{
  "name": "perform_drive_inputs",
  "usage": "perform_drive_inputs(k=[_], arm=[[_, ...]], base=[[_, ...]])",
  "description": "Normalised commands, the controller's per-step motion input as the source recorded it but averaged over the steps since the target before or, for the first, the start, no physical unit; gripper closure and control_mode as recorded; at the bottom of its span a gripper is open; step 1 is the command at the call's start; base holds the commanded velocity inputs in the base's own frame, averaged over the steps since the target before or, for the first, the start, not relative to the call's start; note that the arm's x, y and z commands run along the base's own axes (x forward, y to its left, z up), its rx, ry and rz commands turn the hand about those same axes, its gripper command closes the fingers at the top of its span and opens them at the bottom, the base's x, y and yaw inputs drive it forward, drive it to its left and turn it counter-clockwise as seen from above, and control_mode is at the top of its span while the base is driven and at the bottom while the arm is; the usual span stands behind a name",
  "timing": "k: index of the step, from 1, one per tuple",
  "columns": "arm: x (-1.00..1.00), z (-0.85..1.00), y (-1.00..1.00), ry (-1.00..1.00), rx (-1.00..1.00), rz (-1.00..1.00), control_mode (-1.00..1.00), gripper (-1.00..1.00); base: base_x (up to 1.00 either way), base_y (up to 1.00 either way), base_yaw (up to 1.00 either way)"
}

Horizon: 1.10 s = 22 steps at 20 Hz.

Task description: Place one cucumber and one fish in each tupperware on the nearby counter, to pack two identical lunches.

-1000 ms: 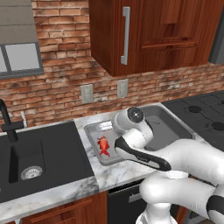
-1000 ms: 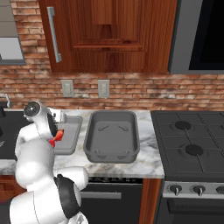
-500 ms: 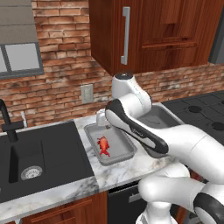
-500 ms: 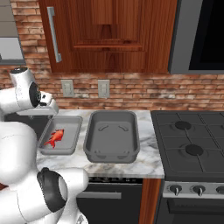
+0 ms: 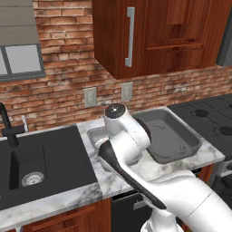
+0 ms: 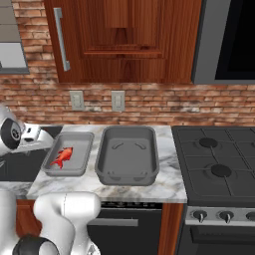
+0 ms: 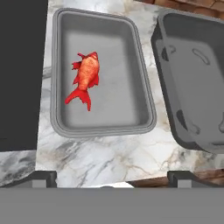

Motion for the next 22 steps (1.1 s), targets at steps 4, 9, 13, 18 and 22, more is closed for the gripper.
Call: perform_drive_inputs(k=[4, 9, 13, 18, 22], arm=[[-0.83, 0.39, -0.42, 0.0, 0.0, -0.01, -1.0, -1.0], [-0.76, 0.6, -0.43, 0.11, 0.0, -0.03, -1.0, -1.0], [-0.61, 0.5, -0.54, 0.06, 0.0, -0.01, -1.0, -1.0], [-0.27, 0.27, -0.55, 0.0, 0.0, 0.0, -1.0, -1.0], [0.0, 0.04, -0.64, -0.02, 0.04, 0.04, -1.0, -1.0]], base=[[0.0, 0.0, 0.0], [0.0, 0.0, 0.0], [0.0, 0.0, 0.0], [0.0, 0.0, 0.0], [0.0, 0.0, 0.0]])
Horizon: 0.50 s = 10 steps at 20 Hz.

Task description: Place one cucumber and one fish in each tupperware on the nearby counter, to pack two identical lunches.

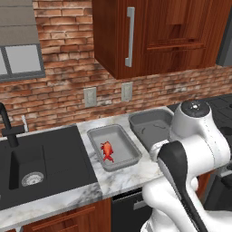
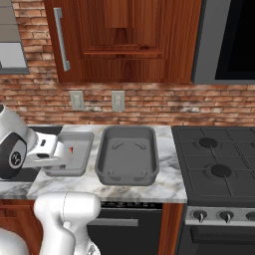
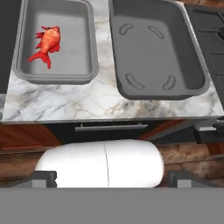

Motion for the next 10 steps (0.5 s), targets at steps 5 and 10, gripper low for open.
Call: perform_drive_inputs(k=[5, 10], arm=[[0.16, 0.0, -0.76, -0.08, 0.13, 0.11, -1.0, -1.0], [0.33, 0.0, -0.31, -0.1, 0.11, 0.13, -1.0, -1.0]], base=[[0.0, 0.0, 0.0], [0.0, 0.0, 0.0]])
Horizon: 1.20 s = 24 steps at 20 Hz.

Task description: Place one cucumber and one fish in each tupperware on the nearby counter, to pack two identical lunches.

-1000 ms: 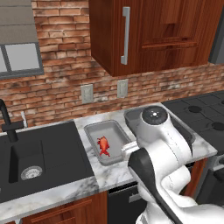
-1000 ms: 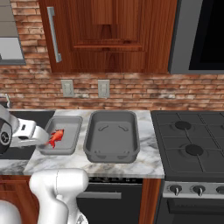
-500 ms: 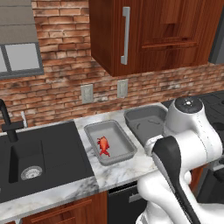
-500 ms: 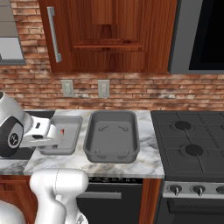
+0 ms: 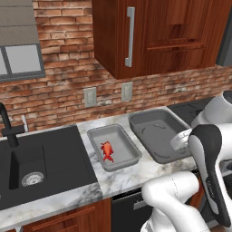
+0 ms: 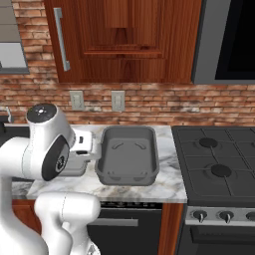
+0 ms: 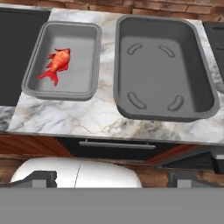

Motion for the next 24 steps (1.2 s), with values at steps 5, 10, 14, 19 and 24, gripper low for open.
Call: perform_drive_inputs(k=[5, 10, 14, 19, 24], arm=[[0.24, 0.0, -0.05, -0.03, 0.03, 0.09, -1.0, -1.0], [0.04, -0.05, -0.12, 0.0, 0.0, 0.04, -1.0, -1.0], [0.0, -0.19, -0.08, 0.0, 0.0, 0.04, -1.0, -1.0], [0.0, -0.13, 0.0, 0.01, 0.0, 0.01, 1.0, -1.0], [0.0, 0.0, 0.0, 0.0, 0.0, 0.0, 1.0, -1.0]], base=[[0.0, 0.0, 0.0], [0.0, 0.0, 0.0], [0.0, 0.0, 0.0], [0.0, 0.02, 0.0], [-0.08, 0.16, 0.0]])
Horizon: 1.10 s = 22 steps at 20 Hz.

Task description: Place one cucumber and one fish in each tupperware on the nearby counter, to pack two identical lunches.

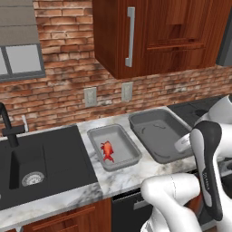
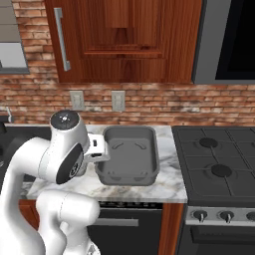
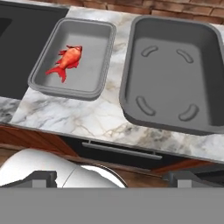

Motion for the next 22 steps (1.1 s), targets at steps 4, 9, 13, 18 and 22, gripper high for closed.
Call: perform_drive_inputs(k=[4, 9, 13, 18, 22], arm=[[0.0, 0.0, 0.0, 0.0, 0.0, 0.0, 1.0, -1.0], [0.0, 0.0, 0.0, 0.0, 0.0, 0.0, 1.0, -1.0], [0.0, 0.0, 0.0, 0.0, 0.0, 0.0, 1.0, -1.0], [0.0, 0.0, 0.0, 0.0, 0.0, 0.0, 1.0, -1.0], [0.0, 0.0, 0.0, 0.0, 0.0, 0.0, 1.0, -1.0]], base=[[-0.54, 0.01, 0.0], [-0.95, -0.1, 0.0], [-0.98, -0.33, 0.0], [-0.54, -0.78, 0.0], [-0.13, -1.0, 0.0]])
